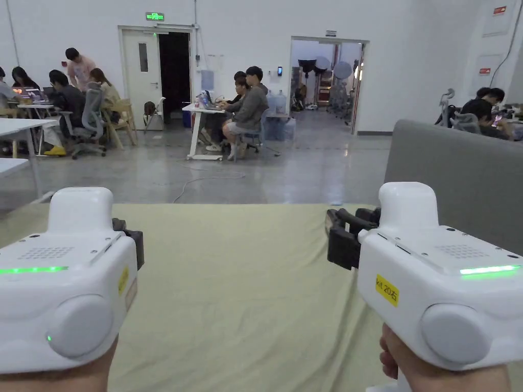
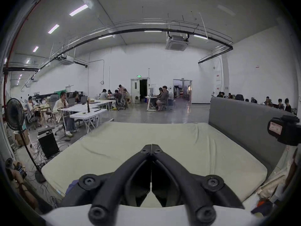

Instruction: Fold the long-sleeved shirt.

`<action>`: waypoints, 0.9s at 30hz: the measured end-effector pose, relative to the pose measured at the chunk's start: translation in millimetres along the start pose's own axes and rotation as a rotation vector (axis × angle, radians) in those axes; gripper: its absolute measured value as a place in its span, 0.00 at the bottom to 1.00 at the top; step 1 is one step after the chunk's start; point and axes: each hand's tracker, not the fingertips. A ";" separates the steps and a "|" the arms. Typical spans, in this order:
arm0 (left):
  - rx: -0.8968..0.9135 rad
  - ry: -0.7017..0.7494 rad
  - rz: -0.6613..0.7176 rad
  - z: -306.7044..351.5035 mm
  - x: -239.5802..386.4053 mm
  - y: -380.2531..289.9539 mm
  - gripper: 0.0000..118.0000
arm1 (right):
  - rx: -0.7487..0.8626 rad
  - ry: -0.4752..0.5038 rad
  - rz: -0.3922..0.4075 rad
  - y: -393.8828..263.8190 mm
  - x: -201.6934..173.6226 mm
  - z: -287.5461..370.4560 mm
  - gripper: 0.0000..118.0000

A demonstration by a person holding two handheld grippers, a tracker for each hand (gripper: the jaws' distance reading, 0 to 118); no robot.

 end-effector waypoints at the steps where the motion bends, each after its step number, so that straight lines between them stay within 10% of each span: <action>1: -0.002 0.003 0.002 1.1 -1.1 0.6 0.11 | 0.001 0.013 -0.011 -0.7 0.0 -2.6 0.90; 3: 0.018 0.023 -0.018 1.9 -1.3 1.0 0.87 | -0.018 -0.013 -0.023 -2.2 -6.2 -7.0 1.00; 4: 0.000 0.030 -0.018 0.5 -0.4 2.0 1.00 | -0.013 -0.013 -0.032 -2.5 -8.2 -9.5 1.00; 11: 0.035 0.046 0.000 11.9 -7.0 3.0 1.00 | -0.103 -0.131 -0.054 -3.1 -30.1 -21.7 1.00; 27: 0.014 0.003 -0.023 19.5 3.2 8.6 1.00 | -0.109 -0.036 -0.063 5.6 -24.2 -14.1 1.00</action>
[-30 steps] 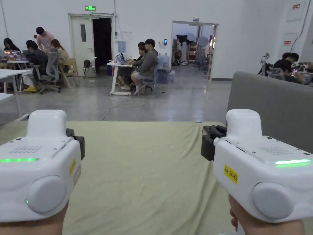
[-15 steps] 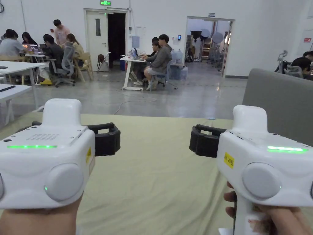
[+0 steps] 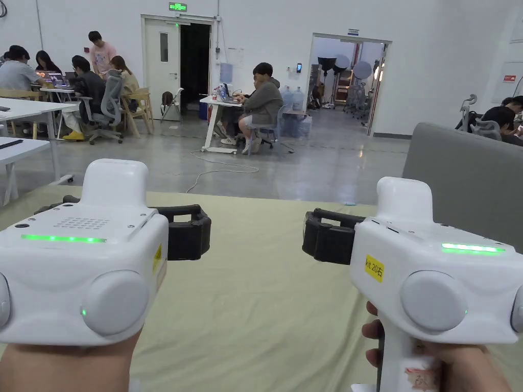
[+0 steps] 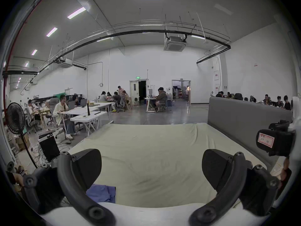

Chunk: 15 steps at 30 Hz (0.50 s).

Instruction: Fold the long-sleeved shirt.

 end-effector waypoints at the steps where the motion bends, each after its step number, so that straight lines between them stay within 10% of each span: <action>1: -0.002 -0.001 0.003 0.1 -0.4 0.2 1.00 | -0.001 0.000 0.000 0.7 -1.2 1.1 1.00; 15: -0.011 -0.022 0.014 0.3 -0.7 -0.7 1.00 | -0.001 -0.004 0.043 2.7 -4.9 4.5 1.00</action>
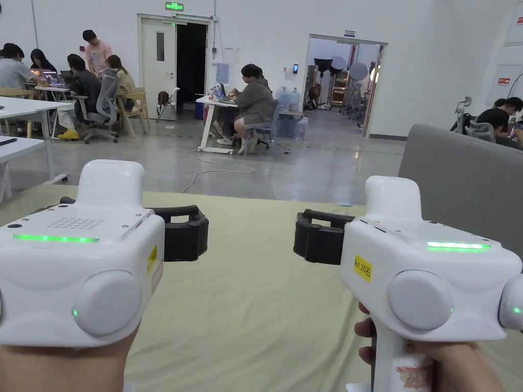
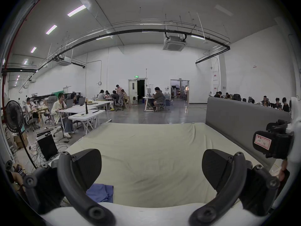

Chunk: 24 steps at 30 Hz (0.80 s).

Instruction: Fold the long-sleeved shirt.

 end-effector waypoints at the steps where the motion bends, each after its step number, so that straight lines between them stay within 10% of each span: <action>1: 0.000 0.000 0.000 0.0 -0.3 0.1 1.00 | 0.004 0.002 0.009 0.0 0.0 1.5 1.00; 24: -0.013 -0.015 0.006 2.5 -5.2 -0.3 1.00 | 0.002 -0.002 0.032 -2.3 -17.4 2.3 1.00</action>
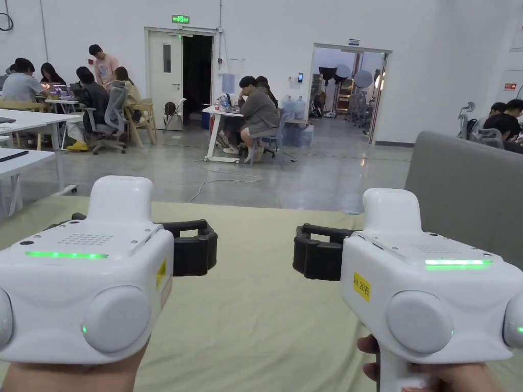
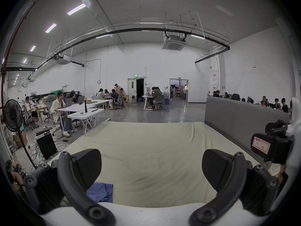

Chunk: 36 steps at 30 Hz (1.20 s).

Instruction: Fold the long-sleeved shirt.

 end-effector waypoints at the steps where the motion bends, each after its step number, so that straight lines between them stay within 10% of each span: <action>1: -0.002 0.001 0.002 -0.1 -0.2 0.0 1.00 | -0.002 0.000 0.000 0.2 0.5 0.4 1.00; 36: 0.001 -0.023 -0.013 1.4 5.4 3.9 1.00 | -0.052 -0.022 -0.042 3.0 6.2 -3.4 1.00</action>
